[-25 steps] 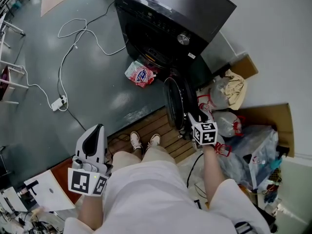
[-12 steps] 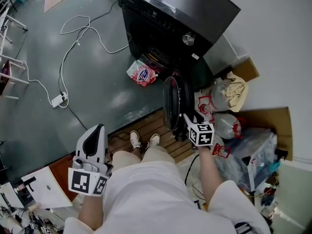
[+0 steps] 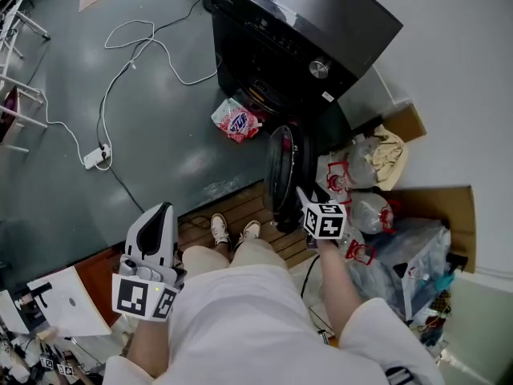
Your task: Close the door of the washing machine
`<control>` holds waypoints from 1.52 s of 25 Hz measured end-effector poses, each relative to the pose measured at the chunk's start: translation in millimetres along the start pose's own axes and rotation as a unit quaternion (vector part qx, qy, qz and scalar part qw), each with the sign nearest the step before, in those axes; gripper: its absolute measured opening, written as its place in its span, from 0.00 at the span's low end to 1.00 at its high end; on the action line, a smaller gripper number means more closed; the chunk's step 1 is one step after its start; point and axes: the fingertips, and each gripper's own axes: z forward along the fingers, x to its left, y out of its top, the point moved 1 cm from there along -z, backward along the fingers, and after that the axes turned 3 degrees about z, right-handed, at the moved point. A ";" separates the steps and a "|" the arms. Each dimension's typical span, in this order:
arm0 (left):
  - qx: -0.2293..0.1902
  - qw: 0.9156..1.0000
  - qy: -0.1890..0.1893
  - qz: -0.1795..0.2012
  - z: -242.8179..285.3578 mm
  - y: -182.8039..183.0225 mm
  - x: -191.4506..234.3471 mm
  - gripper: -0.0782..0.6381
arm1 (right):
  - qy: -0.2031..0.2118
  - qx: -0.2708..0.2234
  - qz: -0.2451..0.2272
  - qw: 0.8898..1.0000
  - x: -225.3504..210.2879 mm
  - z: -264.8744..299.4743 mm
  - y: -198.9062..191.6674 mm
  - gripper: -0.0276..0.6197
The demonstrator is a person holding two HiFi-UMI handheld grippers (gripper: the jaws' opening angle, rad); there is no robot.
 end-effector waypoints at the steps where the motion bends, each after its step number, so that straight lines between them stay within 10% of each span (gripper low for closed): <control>1: -0.001 1.000 0.001 -0.001 -1.1 -0.3 1.0 0.12 | 0.002 0.000 0.002 1.000 2.6 1.2 0.5 0.36; 38: -0.021 0.998 0.043 -0.033 -4.3 2.7 41.9 0.12 | 0.061 0.027 0.054 0.996 111.3 56.5 29.5 0.38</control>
